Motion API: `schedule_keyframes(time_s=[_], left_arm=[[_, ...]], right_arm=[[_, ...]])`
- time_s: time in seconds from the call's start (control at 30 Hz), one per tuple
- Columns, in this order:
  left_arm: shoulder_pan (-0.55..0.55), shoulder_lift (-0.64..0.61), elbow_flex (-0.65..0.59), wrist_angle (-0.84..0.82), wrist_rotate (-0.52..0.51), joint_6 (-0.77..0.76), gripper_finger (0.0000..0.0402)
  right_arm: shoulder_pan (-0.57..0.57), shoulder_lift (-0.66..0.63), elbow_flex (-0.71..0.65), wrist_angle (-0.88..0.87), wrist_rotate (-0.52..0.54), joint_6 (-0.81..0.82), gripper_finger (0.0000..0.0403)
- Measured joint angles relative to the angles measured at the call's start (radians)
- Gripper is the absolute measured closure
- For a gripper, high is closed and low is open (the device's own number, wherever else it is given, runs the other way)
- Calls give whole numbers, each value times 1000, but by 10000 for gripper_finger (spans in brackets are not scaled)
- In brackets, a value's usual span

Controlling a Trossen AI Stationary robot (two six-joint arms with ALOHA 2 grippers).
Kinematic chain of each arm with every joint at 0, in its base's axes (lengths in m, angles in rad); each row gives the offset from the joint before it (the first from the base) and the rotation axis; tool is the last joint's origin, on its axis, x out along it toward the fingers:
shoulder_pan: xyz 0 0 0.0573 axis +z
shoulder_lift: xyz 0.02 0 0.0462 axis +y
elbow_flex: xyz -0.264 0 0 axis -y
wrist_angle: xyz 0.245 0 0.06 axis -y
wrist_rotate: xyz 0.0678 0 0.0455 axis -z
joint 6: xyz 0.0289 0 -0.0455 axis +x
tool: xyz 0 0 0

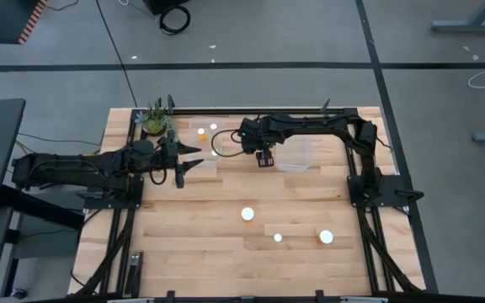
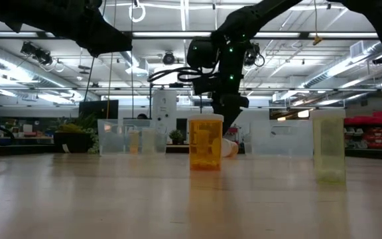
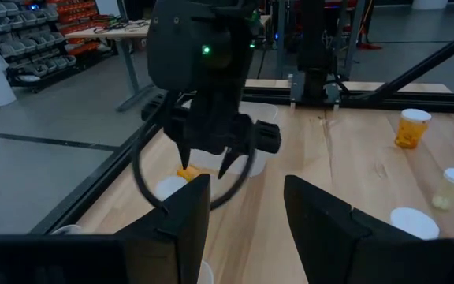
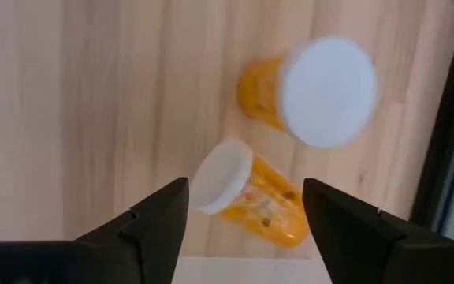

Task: Pick and place medicine bottles into bin by pill shape (circle, oval)
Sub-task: Put the large orange pill bottle into the right transparent bin

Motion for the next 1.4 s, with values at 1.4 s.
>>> schedule_keyframes(time_s=[1.4], left_arm=[[0,0,0,0,0,-1,230]], right_arm=[[-69,-6,-70,75,17,-174,147]])
